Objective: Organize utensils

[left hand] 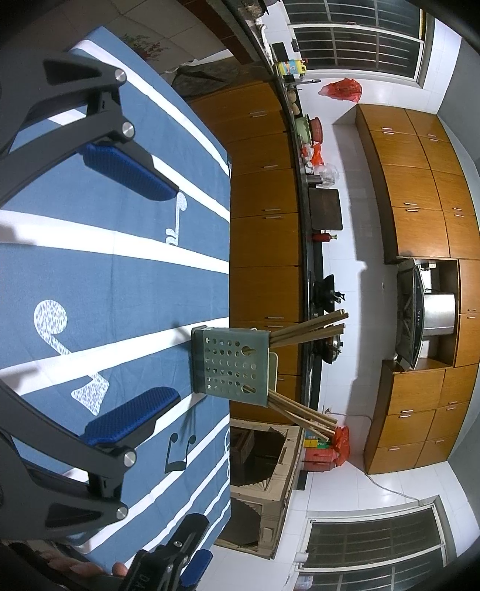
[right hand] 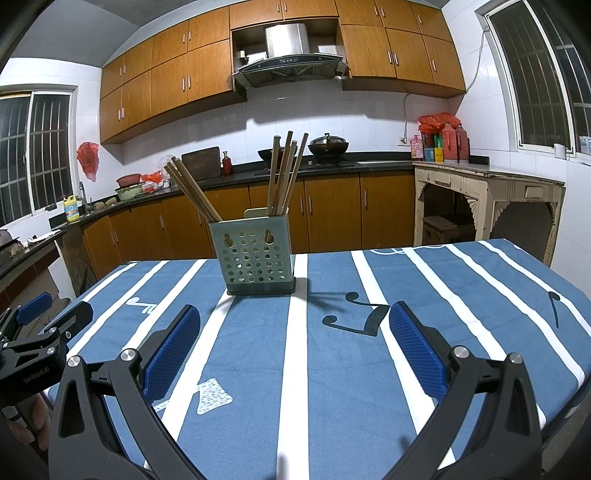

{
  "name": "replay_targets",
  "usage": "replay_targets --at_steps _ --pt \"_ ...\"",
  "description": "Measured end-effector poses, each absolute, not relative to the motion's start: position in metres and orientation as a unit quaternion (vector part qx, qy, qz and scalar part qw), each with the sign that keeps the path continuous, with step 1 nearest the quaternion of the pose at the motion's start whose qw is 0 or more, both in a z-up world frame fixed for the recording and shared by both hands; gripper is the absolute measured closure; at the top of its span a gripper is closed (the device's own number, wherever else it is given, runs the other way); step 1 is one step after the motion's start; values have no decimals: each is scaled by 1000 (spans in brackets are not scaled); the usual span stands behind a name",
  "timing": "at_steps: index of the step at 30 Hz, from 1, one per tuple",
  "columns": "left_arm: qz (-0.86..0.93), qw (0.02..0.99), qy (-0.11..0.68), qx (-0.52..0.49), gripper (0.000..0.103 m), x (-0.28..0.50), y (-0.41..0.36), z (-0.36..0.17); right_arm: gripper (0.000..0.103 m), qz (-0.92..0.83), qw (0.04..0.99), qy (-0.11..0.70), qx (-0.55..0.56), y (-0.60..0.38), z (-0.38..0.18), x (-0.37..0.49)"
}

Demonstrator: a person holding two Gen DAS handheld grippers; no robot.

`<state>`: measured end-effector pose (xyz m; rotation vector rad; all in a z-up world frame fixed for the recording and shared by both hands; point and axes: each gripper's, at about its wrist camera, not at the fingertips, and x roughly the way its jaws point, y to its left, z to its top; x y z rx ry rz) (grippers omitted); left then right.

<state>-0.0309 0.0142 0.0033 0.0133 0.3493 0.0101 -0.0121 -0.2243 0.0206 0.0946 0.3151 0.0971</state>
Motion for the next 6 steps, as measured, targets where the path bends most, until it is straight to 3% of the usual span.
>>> replay_targets --at_steps 6 --pt "6 984 180 1 4 -35 14 3 2 48 985 157 47 -224 20 -12"
